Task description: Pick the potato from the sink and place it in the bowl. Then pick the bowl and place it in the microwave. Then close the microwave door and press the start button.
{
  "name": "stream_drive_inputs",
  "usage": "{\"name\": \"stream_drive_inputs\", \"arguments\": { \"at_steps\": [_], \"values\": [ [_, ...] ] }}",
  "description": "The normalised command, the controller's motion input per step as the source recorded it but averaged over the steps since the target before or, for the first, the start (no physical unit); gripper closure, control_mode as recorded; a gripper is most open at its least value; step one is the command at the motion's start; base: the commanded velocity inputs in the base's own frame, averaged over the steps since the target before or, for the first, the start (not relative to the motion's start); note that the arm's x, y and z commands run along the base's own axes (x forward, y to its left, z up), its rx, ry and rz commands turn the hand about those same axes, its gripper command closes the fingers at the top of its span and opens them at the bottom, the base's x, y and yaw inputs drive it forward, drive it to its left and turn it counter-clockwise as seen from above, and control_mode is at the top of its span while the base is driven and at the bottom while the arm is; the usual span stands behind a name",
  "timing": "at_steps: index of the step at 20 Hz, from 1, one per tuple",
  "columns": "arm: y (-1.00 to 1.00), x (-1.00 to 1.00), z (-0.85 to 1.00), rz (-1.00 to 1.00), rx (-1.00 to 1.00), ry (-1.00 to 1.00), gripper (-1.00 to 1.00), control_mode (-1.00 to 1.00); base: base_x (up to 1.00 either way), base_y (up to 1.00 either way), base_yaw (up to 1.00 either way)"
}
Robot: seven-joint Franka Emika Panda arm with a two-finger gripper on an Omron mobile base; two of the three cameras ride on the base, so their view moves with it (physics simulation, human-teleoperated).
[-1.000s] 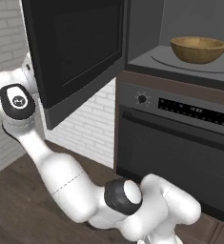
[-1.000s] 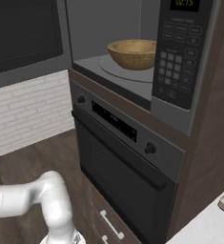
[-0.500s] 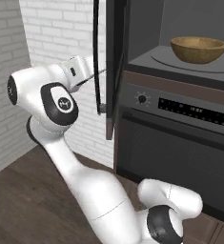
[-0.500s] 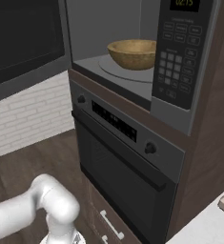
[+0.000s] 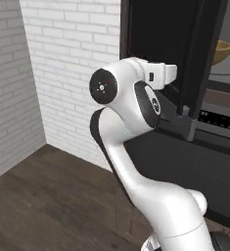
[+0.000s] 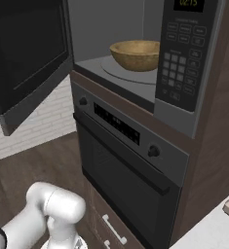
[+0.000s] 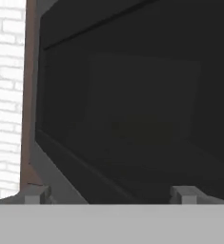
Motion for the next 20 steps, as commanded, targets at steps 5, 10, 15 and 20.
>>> {"name": "stream_drive_inputs", "arguments": {
  "at_steps": [5, 10, 15, 20],
  "values": [
    [-1.0, 0.08, 0.03, 0.07, 0.33, -0.07, -1.0, -1.0, 0.0, 0.0, 0.0],
    [-0.84, 0.22, 0.15, -0.02, 0.16, -0.01, -1.0, -1.0, 0.0, 0.0, 0.0],
    [-0.65, 0.39, 0.05, -0.1, 0.03, -0.09, -1.0, -1.0, 0.0, 0.0, 0.0],
    [-0.55, 0.48, 0.0, -0.13, 0.0, -0.21, -1.0, -1.0, 0.0, 0.0, 0.0]
  ]
}}
